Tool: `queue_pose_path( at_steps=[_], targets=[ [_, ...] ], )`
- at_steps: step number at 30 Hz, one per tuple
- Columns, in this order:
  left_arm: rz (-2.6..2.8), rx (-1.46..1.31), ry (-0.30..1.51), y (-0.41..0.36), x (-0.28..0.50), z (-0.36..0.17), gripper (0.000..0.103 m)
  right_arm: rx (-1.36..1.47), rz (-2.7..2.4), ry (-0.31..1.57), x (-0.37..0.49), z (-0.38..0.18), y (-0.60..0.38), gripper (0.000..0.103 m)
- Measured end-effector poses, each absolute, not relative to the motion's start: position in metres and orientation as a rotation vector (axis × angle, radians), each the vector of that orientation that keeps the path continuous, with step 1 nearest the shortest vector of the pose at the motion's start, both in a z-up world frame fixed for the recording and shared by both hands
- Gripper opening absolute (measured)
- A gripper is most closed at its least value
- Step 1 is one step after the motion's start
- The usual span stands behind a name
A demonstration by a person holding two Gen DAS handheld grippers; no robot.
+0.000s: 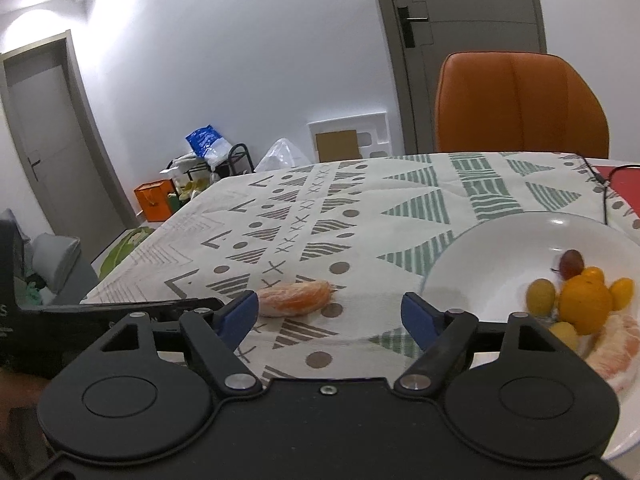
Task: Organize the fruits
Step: 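Close the left tool on the red apple while the right tool grasps the wrapped pomelo segment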
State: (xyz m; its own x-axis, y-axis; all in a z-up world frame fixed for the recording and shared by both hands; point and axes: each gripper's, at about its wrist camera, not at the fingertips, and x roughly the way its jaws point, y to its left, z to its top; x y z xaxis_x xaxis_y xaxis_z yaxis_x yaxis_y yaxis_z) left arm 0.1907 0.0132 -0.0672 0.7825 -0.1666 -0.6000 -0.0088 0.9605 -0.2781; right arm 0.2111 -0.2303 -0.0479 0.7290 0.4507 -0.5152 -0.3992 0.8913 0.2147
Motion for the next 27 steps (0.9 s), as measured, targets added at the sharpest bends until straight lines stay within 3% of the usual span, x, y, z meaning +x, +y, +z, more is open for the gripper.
queue_pose_path(
  at_steps=[27],
  targets=[
    [0.02, -0.3, 0.615, 0.076, 0.175, -0.05, 0.02, -0.074, 0.518, 0.641, 0.246, -0.066, -0.157, 0.087]
  ],
)
